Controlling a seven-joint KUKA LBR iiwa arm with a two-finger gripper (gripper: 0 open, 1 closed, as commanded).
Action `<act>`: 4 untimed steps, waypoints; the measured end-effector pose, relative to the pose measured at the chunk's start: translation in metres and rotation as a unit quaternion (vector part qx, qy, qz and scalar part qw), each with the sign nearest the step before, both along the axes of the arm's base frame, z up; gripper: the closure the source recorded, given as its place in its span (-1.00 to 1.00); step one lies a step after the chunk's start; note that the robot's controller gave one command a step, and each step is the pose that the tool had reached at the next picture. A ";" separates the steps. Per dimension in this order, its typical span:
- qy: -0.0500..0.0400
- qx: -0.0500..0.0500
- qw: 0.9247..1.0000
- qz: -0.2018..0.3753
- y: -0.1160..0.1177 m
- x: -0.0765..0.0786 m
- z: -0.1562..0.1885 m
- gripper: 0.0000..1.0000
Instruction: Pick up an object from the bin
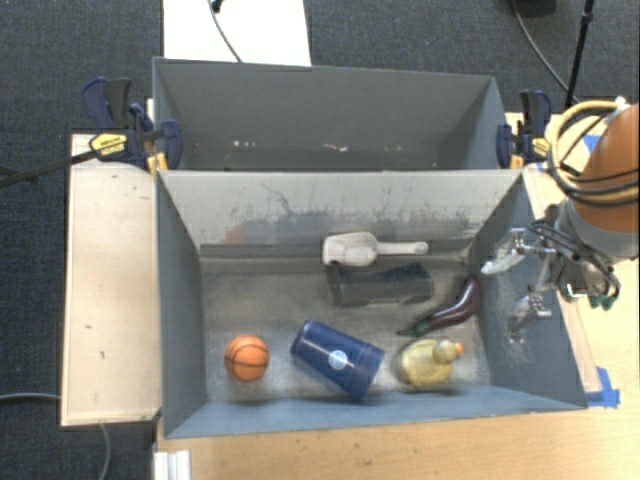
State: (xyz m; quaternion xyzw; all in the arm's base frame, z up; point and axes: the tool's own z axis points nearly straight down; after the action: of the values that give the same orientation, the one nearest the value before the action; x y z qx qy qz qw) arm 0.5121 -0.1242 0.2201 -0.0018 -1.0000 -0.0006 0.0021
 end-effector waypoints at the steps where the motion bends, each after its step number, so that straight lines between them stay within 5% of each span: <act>1: -0.004 -0.001 1.000 0.002 0.001 0.002 0.004 -1.00; 2: -0.010 -0.003 0.996 0.093 0.013 0.048 -0.038 -1.00; 3: -0.003 0.001 0.981 0.193 0.010 0.067 -0.069 -1.00; 4: -0.005 -0.001 0.957 0.291 0.012 0.072 -0.070 -1.00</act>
Offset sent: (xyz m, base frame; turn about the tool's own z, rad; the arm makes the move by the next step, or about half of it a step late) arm 0.0697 0.0227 -0.0707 -0.2887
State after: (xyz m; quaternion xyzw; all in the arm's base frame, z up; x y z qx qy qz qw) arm 0.5845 -0.1121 0.1500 0.2889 -0.9573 0.0010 -0.0032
